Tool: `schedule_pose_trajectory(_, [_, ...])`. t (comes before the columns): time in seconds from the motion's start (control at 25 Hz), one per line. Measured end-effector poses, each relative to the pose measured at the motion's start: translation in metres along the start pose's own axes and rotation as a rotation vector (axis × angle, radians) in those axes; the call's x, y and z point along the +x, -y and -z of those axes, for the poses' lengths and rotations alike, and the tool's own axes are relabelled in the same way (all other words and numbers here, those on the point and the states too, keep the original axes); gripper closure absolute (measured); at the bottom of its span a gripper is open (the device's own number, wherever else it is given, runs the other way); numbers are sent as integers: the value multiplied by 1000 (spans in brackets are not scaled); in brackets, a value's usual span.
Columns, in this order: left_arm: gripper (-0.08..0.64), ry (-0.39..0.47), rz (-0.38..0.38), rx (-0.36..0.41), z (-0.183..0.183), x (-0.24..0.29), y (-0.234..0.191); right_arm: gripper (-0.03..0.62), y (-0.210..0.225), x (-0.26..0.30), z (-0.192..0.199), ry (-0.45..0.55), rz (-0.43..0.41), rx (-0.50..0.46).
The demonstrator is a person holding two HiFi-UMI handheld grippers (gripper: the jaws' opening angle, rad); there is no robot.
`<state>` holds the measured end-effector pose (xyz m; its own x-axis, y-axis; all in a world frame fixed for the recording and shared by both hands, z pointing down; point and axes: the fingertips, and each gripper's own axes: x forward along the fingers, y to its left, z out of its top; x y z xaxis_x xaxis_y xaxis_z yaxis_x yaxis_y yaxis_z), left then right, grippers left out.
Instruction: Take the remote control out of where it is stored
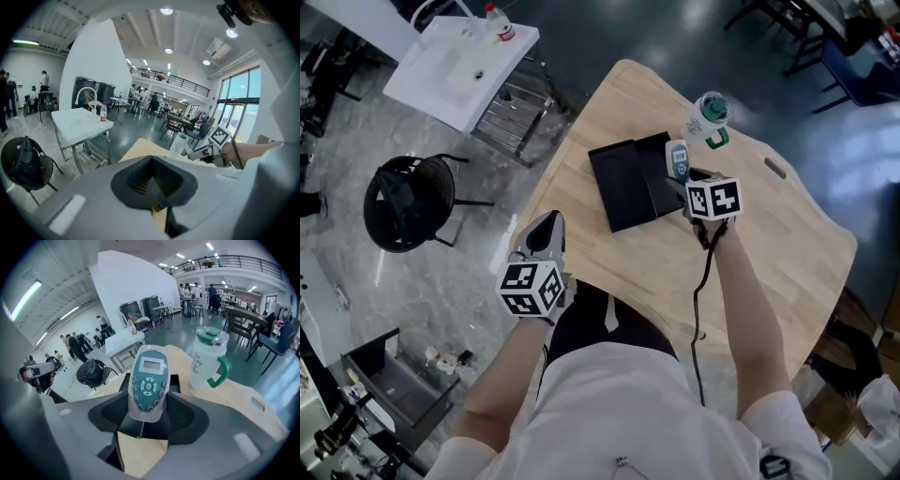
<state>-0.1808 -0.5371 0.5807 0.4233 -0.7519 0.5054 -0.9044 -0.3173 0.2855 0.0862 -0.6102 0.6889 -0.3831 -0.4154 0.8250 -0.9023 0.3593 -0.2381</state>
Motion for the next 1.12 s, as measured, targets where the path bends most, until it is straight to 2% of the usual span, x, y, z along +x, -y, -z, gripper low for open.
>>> schedule_pose_trajectory(0.32, [558,117,173,138,-93,18,63,308,-48,-124,-49,312,-5,66])
schedule_pose_trajectory(0.64, [558,191,267,210,-145,13,108,308,-74,-215,-73,562,24,143])
schedule_pose_trajectory(0.84, [558,226,303,230,-166,7,125,308,-85,-246,-88,654,21,144])
schedule_pose_trajectory(1.12, [558,220,314,224,-167,3,127,308,-88,-258,-98,700,24,149])
